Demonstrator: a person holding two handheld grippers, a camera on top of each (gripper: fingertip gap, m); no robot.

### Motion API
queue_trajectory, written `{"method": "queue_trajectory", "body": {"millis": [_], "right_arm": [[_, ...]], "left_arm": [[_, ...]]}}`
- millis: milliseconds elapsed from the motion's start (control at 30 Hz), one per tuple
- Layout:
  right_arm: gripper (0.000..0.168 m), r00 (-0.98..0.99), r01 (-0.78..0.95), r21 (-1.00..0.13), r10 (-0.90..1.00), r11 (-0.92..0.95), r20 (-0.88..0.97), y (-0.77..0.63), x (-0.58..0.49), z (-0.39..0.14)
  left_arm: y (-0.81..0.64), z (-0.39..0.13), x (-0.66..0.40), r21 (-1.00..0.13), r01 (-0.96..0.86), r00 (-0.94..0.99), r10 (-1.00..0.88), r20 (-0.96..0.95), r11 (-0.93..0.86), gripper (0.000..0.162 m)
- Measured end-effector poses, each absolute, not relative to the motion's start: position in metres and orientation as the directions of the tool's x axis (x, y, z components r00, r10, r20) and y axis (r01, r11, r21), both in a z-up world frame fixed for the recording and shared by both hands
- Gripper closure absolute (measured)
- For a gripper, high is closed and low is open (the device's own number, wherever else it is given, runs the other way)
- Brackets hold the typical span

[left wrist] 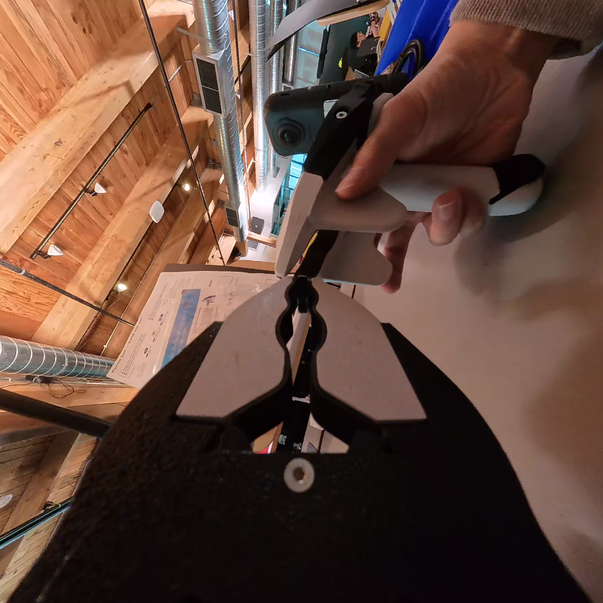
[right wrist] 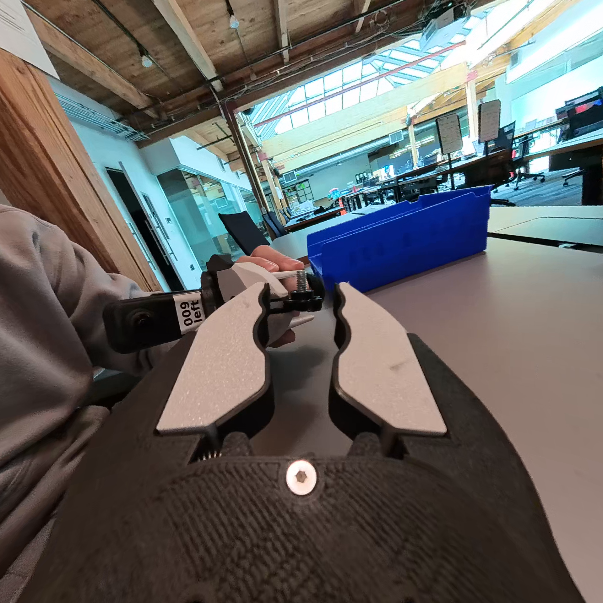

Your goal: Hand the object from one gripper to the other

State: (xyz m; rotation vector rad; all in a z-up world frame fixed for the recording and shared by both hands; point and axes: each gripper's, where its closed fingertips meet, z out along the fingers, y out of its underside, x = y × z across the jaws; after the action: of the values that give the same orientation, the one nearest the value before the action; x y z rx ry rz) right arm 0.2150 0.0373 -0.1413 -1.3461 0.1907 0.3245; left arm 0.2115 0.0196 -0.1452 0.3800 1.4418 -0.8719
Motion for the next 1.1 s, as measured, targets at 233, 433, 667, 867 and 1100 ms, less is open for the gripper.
{"method": "queue_trajectory", "body": {"millis": [233,433,667,867,1100], "right_arm": [[0.133,0.965,-0.258,-0.955,0.079,0.148,-0.249,0.038,0.212,-0.144],[0.138,0.977,-0.212,-0.963,0.044,0.168,-0.208,0.042,0.210,-0.141],[0.129,0.975,-0.224,-0.960,0.037,0.170,-0.220,0.040,0.212,-0.142],[0.130,0.934,-0.316,-0.939,0.221,0.138,-0.282,0.034,0.193,-0.140],[0.132,0.878,-0.392,-0.911,0.348,0.131,-0.328,0.029,0.179,-0.136]], "left_arm": [[0.025,-0.137,0.212,-0.298,0.701,-0.087,-0.337,-0.937,0.648,0.158],[0.028,-0.136,0.212,-0.313,0.706,-0.099,-0.349,-0.932,0.635,0.157],[0.028,-0.136,0.209,-0.268,0.721,-0.074,-0.314,-0.947,0.639,0.158],[0.021,-0.134,0.197,-0.229,0.766,-0.058,-0.290,-0.955,0.601,0.158],[0.012,-0.136,0.184,-0.218,0.808,-0.078,-0.267,-0.961,0.547,0.158]]}}
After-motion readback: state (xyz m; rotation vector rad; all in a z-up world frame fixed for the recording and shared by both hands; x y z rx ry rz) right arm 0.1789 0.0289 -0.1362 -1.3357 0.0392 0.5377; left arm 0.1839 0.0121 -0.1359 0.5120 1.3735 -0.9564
